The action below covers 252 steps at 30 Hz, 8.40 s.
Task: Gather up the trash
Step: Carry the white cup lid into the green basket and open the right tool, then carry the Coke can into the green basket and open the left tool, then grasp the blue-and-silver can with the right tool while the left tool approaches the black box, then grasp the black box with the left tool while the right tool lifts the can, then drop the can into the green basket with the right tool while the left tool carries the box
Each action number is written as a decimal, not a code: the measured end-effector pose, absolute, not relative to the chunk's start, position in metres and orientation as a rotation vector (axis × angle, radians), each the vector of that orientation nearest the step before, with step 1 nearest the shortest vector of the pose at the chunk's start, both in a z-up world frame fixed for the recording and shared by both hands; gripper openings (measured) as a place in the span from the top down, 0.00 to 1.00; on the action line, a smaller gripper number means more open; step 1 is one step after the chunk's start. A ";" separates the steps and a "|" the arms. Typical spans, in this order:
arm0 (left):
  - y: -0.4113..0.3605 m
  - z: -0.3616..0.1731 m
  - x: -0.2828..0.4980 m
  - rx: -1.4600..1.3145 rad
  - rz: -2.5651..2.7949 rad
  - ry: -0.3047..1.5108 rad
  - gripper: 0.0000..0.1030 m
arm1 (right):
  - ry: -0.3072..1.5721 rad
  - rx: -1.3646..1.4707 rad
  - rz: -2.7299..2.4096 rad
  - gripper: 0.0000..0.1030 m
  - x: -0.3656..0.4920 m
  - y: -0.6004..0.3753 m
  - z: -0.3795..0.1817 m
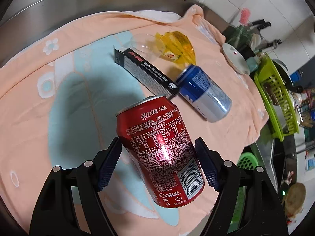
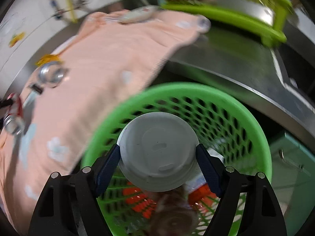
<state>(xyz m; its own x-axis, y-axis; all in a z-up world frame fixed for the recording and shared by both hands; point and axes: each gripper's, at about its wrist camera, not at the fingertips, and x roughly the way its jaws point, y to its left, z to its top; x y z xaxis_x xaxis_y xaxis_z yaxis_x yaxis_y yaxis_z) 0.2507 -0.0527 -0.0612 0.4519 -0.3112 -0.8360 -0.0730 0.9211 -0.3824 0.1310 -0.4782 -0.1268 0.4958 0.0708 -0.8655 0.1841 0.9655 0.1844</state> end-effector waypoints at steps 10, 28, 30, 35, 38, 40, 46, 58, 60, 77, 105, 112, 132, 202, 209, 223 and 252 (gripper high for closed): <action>-0.095 -0.047 0.231 -0.350 -0.312 1.105 0.28 | 1.184 0.290 -0.159 0.26 0.139 -0.505 -0.162; -0.229 -0.039 0.207 -0.194 -0.581 1.132 0.28 | 1.073 0.304 -0.135 0.23 0.112 -0.516 -0.124; -0.250 -0.044 0.205 -0.165 -0.604 1.143 0.28 | 1.041 0.300 -0.123 0.23 0.101 -0.517 -0.110; -0.298 -0.054 0.201 -0.102 -0.654 1.158 0.28 | 0.976 0.290 -0.114 0.23 0.076 -0.519 -0.083; -0.334 -0.065 0.199 -0.051 -0.682 1.159 0.28 | 0.936 0.290 -0.117 0.22 0.058 -0.525 -0.071; -0.353 -0.074 0.198 -0.030 -0.705 1.180 0.28 | 0.917 0.296 -0.121 0.22 0.050 -0.528 -0.070; -0.407 -0.111 0.195 0.003 -0.734 1.237 0.28 | 0.886 0.326 -0.139 0.22 0.028 -0.543 -0.071; -0.452 -0.173 0.195 -0.064 -0.681 1.371 0.28 | 0.889 0.390 -0.157 0.22 0.012 -0.570 -0.092; -0.456 -0.179 0.194 -0.060 -0.679 1.381 0.27 | 0.887 0.393 -0.159 0.22 0.010 -0.572 -0.093; -0.456 -0.178 0.186 -0.070 -0.702 1.399 0.26 | 0.870 0.412 -0.165 0.22 0.004 -0.574 -0.090; -0.260 -0.072 0.206 -0.079 -0.486 1.143 0.26 | 0.849 0.248 0.059 0.22 0.069 -0.459 -0.047; -0.181 -0.051 0.222 -0.145 -0.354 1.091 0.26 | 0.841 0.191 0.178 0.22 0.107 -0.407 -0.035; -0.025 -0.044 0.299 -0.447 -0.056 1.051 0.24 | 0.838 -0.031 0.422 0.22 0.232 -0.288 -0.022; -0.035 -0.083 0.325 -0.535 -0.159 1.134 0.78 | 0.858 -0.087 0.540 0.31 0.260 -0.247 -0.033; -0.048 -0.076 0.300 -0.512 -0.224 1.135 0.79 | 0.843 -0.033 0.501 0.32 0.225 -0.264 -0.028; -0.072 -0.061 0.279 -0.468 -0.282 1.124 0.79 | 0.915 0.006 0.457 0.35 0.211 -0.285 -0.053; -0.110 -0.047 0.262 -0.429 -0.402 1.117 0.79 | 0.980 -0.037 0.287 0.38 0.192 -0.353 -0.035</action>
